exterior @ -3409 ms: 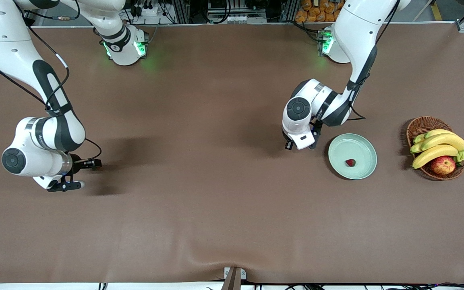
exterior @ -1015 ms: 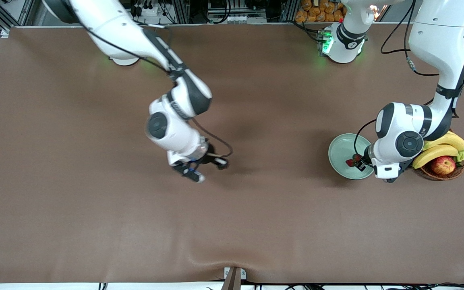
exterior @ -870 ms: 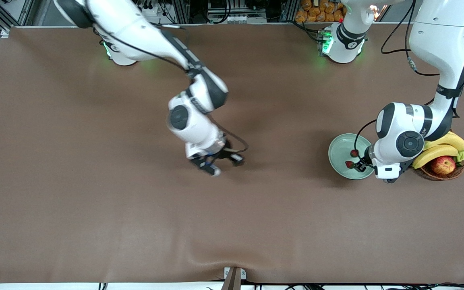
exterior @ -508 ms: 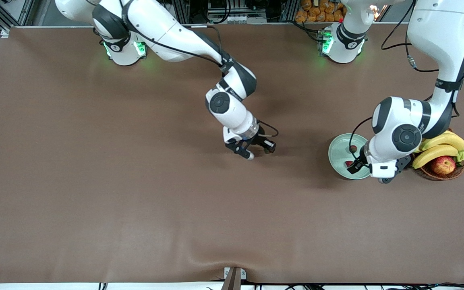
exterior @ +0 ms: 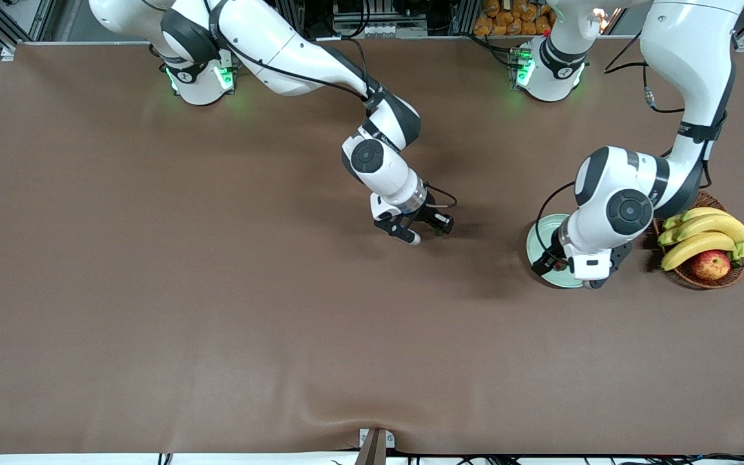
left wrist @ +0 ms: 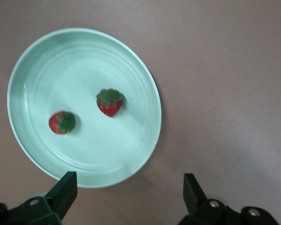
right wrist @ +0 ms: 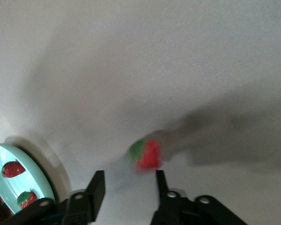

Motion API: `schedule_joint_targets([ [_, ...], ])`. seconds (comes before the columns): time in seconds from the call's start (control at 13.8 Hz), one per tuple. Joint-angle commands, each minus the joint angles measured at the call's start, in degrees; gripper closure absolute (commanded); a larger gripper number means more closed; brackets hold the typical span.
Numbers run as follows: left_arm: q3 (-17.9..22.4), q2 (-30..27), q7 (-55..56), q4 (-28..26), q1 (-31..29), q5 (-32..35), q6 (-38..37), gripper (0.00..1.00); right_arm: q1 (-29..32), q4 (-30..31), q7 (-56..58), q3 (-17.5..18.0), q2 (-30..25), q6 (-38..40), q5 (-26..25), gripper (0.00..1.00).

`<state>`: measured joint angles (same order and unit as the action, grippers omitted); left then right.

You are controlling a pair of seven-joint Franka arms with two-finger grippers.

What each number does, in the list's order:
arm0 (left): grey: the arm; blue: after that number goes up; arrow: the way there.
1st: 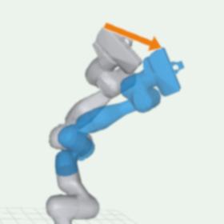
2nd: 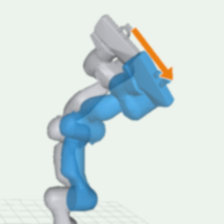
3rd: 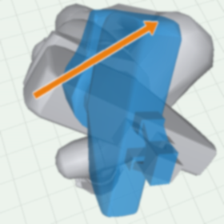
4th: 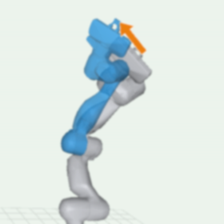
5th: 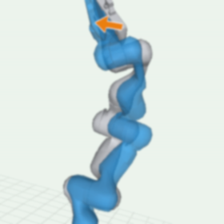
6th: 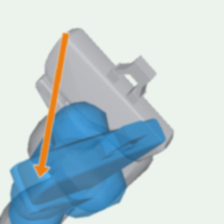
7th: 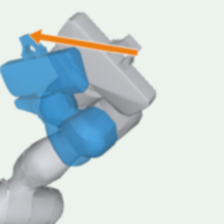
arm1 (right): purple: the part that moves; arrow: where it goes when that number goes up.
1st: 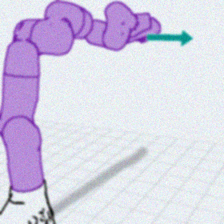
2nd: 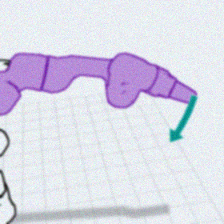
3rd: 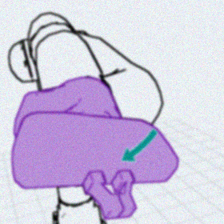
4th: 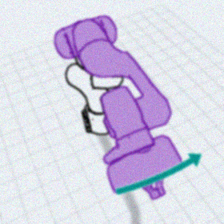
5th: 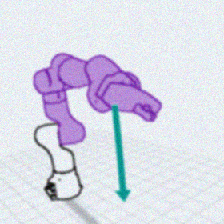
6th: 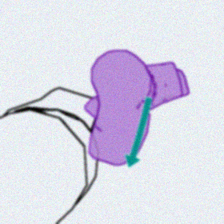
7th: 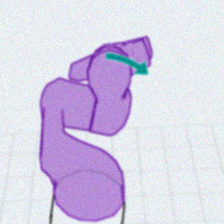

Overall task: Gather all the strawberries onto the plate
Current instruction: 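Release the last strawberry mid-table with the right gripper while the left gripper approaches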

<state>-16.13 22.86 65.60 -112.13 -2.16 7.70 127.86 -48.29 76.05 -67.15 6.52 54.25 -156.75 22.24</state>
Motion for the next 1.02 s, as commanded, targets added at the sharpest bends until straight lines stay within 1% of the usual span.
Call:
schedule_joint_targets([
  [0.0, -0.5, 0.7, 1.4, 1.0, 0.2, -0.8, -1.1, 0.00, -2.3, -1.9, -0.8, -2.8, 1.0, -1.5, -1.0, 0.00],
  [0.07, -0.5, 1.1, 1.4, 1.0, 0.1, -0.8, -1.1, 0.00, -2.6, -1.9, -0.7, -4.0, 0.8, -1.3, -1.0, 0.00],
  [0.15, -0.5, 1.3, 1.4, 1.0, 0.1, -0.8, -1.0, 0.00, -1.8, -1.9, -0.6, -4.3, 0.4, -0.9, -1.0, 0.00],
  [0.29, -0.7, 1.7, 2.0, 1.2, 1.0, -1.1, -0.9, 0.00, 0.5, -1.3, -0.3, -4.3, -0.8, -0.6, -1.0, 0.00],
  [0.36, -0.7, 3.1, 2.9, 2.7, 2.6, -1.5, -0.9, 0.00, 1.8, -1.3, -0.1, -4.3, -1.3, 1.1, -1.1, 0.00],
  [0.51, -0.7, 5.2, 5.1, 5.0, 5.3, -1.5, -0.9, 0.00, 4.7, -1.3, 0.2, -4.5, -3.1, 5.8, -1.5, 0.00],
  [0.65, -0.5, 5.7, 5.4, 5.5, 9.2, -0.8, -0.9, 0.00, 7.3, -1.5, 0.3, -4.5, -5.3, 12.5, -3.6, 0.00],
  [0.8, -0.6, 6.8, 5.7, 7.3, 10.5, -0.8, -1.0, 0.00, 9.7, -1.7, 1.3, -4.6, -7.5, 18.2, -4.6, 0.00],
  [0.94, -0.6, 8.2, 5.9, 8.9, 12.9, -0.8, -1.0, 0.00, 11.9, -1.7, 3.8, -4.6, -9.4, 22.3, -4.6, 0.00],
])
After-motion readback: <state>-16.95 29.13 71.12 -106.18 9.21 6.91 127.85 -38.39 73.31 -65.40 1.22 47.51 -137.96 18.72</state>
